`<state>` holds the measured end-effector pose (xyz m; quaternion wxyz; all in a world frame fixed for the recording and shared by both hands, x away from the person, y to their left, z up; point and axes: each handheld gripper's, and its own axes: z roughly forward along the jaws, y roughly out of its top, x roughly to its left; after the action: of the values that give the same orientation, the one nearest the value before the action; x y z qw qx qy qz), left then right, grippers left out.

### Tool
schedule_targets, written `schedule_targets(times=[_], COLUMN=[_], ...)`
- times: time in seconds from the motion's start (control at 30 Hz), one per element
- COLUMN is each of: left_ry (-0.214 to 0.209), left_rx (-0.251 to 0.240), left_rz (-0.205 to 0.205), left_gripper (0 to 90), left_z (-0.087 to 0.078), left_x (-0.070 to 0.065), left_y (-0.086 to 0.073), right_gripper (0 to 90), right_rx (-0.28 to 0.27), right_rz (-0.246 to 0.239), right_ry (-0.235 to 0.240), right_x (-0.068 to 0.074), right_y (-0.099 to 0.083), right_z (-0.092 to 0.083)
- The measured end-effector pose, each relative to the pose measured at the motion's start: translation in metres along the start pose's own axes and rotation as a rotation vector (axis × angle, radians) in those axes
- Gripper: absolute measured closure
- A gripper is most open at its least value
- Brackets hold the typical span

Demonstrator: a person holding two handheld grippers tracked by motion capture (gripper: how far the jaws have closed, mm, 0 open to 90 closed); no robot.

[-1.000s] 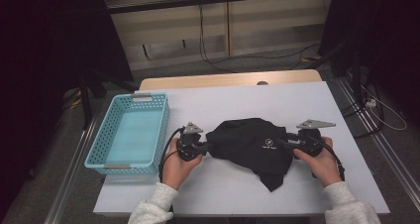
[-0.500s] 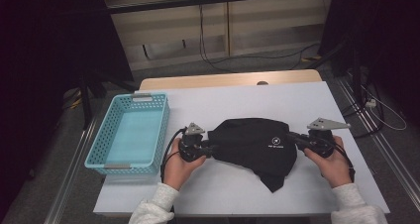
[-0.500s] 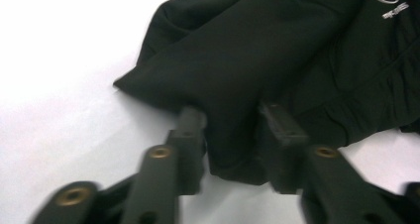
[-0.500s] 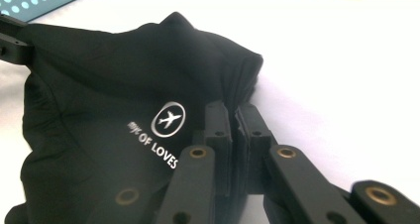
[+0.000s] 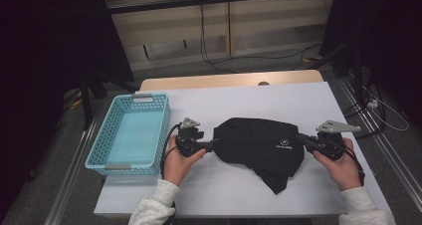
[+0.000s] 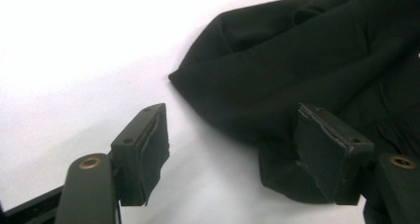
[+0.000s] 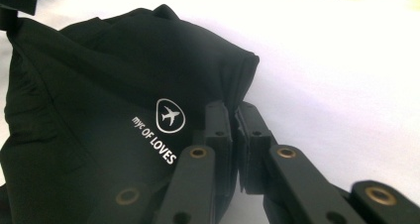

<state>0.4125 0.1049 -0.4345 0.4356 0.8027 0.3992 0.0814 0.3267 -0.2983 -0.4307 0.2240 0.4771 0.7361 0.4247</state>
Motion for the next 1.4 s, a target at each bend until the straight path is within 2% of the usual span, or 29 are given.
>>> schedule_targets(times=[0.03,0.17,0.3,0.33,0.47,0.73,0.8,0.9,1.07,1.17,1.27,1.33,1.4], left_ry=[0.006,0.013,0.029,0.034,0.028,0.03,0.014,-0.007,0.004,0.008,-0.016,-0.02,-0.033], left_rx=[0.0,-0.015,0.007,-0.001,0.002,-0.001,0.0,-0.001,0.019,0.013,0.029,0.044,0.052], left_rz=[0.002,-0.036,-0.032,-0.036,-0.059,-0.057,-0.068,-0.063,-0.039,-0.027,-0.029,0.001,0.001], left_gripper=[29.2,29.6,34.1,34.3,36.0,39.4,39.4,39.5,42.1,44.2,52.4,62.7,72.6], left_z=[0.0,0.005,0.011,0.012,0.016,0.024,0.028,0.034,0.05,0.06,0.064,0.065,0.067], left_x=[0.001,0.009,0.013,0.014,0.019,0.021,0.022,0.021,0.015,0.013,0.01,0.008,0.005], left_y=[0.001,0.004,0.005,0.004,0.002,0.004,0.004,0.006,0.01,0.011,0.014,0.015,0.015], right_gripper=[85.0,84.9,84.9,84.9,84.9,84.8,84.8,84.8,84.8,84.7,84.7,84.6,84.5], right_rx=[0.002,0.001,0.002,0.003,0.005,0.014,0.015,0.015,0.026,0.031,0.028,0.022,0.014], right_rz=[-0.005,-0.011,-0.008,-0.008,-0.008,-0.006,0.004,0.003,-0.001,-0.011,-0.008,0.0,0.003], right_ry=[-0.001,-0.004,-0.009,-0.011,-0.017,-0.051,-0.06,-0.063,-0.066,-0.07,-0.072,-0.069,-0.067], right_x=[0.0,0.0,-0.001,-0.002,-0.004,-0.007,-0.009,-0.01,-0.01,-0.008,-0.009,-0.009,-0.009], right_y=[0.0,0.0,0.0,-0.001,-0.001,-0.003,-0.004,-0.005,-0.009,-0.011,-0.013,-0.015,-0.015], right_z=[0.0,0.0,0.0,-0.001,-0.002,-0.004,-0.006,-0.007,-0.008,-0.009,-0.012,-0.014,-0.015])
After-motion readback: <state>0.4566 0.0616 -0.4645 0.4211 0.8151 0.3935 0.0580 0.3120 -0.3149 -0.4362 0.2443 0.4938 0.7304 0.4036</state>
